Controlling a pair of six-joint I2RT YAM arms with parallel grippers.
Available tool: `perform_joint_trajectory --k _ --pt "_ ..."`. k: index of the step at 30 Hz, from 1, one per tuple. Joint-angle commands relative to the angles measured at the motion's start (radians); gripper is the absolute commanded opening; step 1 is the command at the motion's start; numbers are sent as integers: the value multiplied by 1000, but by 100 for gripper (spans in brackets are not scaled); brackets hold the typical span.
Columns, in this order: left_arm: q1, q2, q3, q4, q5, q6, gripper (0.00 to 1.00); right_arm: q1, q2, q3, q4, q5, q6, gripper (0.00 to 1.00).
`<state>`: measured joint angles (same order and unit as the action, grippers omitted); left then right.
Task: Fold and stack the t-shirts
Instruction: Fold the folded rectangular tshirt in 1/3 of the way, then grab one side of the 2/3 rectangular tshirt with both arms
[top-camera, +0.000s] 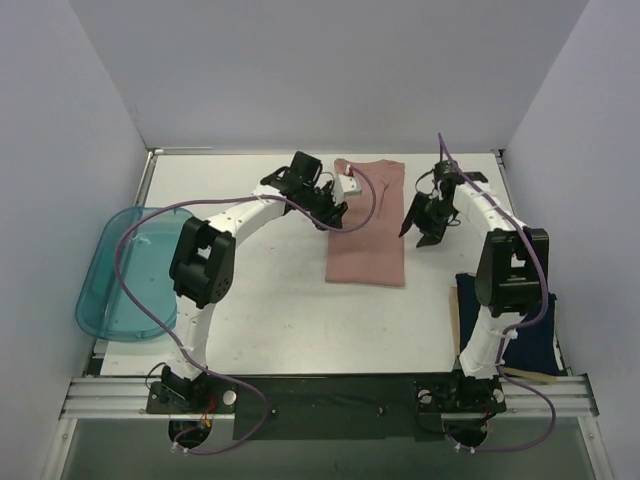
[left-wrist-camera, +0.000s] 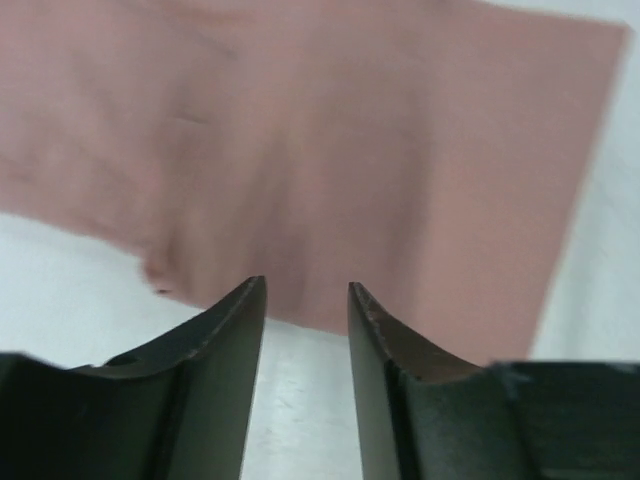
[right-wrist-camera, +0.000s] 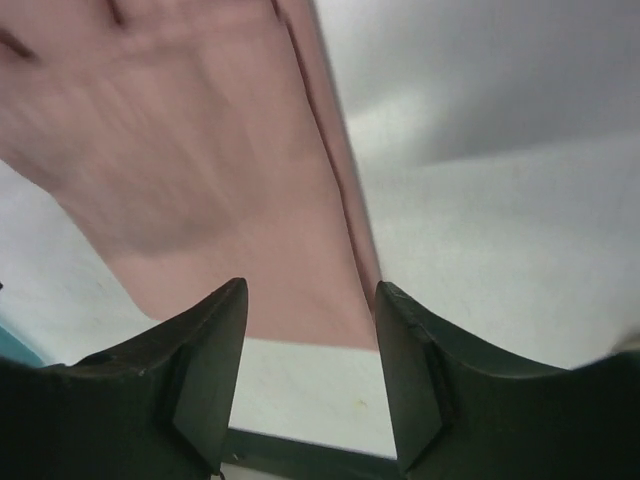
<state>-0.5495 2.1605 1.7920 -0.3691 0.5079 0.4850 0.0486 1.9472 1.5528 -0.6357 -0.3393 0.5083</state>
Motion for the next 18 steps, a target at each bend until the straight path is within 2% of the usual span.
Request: perform_joint_trajectory --k 1,2,4,6,9,14,18 --pt "-29 -70 -11 -481 322 386 51 42 -171 -250 -52 57 25 53" --pt "-41 -73 -20 -528 301 453 53 46 -201 -329 -30 54 47 54" --pt "-55 -82 -78 -527 242 504 77 66 -225 -416 11 40 77 56" --pt "-75 -93 -118 -489 183 511 85 77 -235 -468 53 25 108 57" --pt "-105 -105 -173 -421 78 541 87 79 -240 -529 126 34 153 58" --pt "-144 -117 -295 -258 -78 512 88 77 -246 -599 247 80 240 57" --pt "-171 -120 -324 -225 -100 481 80 88 -258 -661 313 77 294 54"
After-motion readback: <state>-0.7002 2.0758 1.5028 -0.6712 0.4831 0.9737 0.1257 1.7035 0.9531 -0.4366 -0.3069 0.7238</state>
